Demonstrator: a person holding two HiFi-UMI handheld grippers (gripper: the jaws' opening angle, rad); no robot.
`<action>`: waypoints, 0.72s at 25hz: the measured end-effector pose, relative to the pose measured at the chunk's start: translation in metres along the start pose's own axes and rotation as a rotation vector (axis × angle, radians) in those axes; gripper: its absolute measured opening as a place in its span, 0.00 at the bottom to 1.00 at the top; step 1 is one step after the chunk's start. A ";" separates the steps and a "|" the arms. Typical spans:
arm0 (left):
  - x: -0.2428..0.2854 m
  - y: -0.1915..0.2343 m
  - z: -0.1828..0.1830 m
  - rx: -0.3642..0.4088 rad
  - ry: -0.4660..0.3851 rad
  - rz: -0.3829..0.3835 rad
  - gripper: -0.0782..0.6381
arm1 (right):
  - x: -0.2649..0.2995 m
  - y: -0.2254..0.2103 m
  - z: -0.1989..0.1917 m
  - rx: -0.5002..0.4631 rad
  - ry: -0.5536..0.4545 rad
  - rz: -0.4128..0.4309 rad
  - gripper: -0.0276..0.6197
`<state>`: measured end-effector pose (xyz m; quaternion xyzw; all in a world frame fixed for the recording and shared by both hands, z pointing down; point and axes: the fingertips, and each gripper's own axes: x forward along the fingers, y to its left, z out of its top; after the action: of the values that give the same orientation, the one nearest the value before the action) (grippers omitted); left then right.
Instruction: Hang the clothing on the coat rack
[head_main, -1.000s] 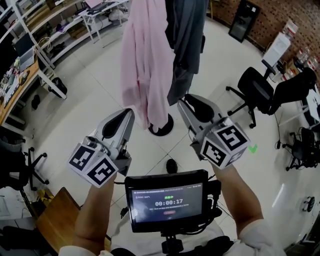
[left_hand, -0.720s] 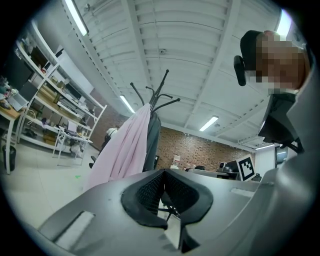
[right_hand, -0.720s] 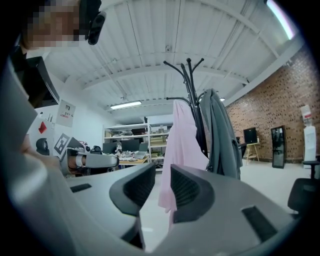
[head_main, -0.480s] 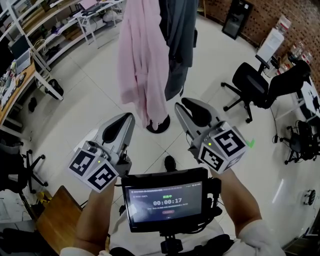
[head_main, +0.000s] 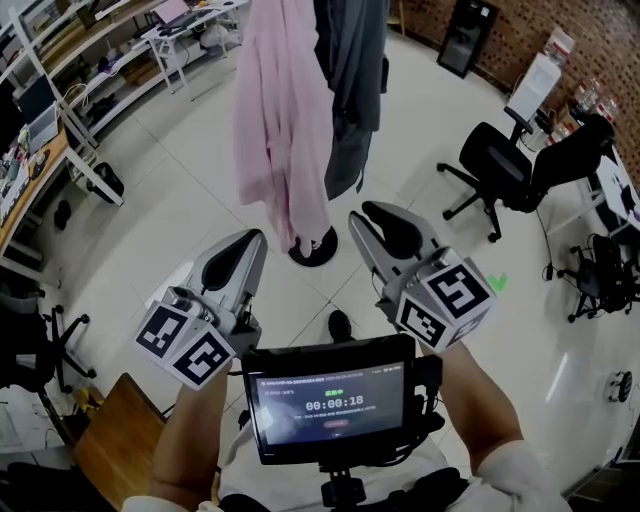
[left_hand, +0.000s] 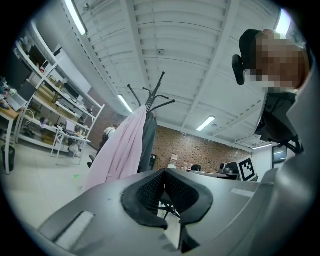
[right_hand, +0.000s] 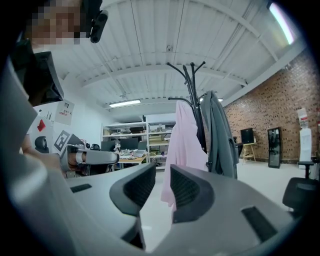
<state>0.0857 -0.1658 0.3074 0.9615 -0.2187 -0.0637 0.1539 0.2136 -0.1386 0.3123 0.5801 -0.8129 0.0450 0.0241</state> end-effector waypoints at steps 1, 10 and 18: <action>-0.001 0.000 0.000 -0.001 0.000 -0.003 0.11 | -0.001 0.002 0.000 -0.001 0.000 -0.002 0.17; -0.012 -0.008 -0.001 -0.001 0.012 -0.031 0.11 | -0.013 0.013 -0.001 0.010 0.002 -0.033 0.13; -0.025 -0.004 -0.004 -0.006 0.024 -0.032 0.11 | -0.013 0.025 0.000 0.007 0.007 -0.030 0.13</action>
<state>0.0658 -0.1500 0.3113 0.9650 -0.2015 -0.0555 0.1582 0.1937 -0.1185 0.3096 0.5922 -0.8039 0.0496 0.0257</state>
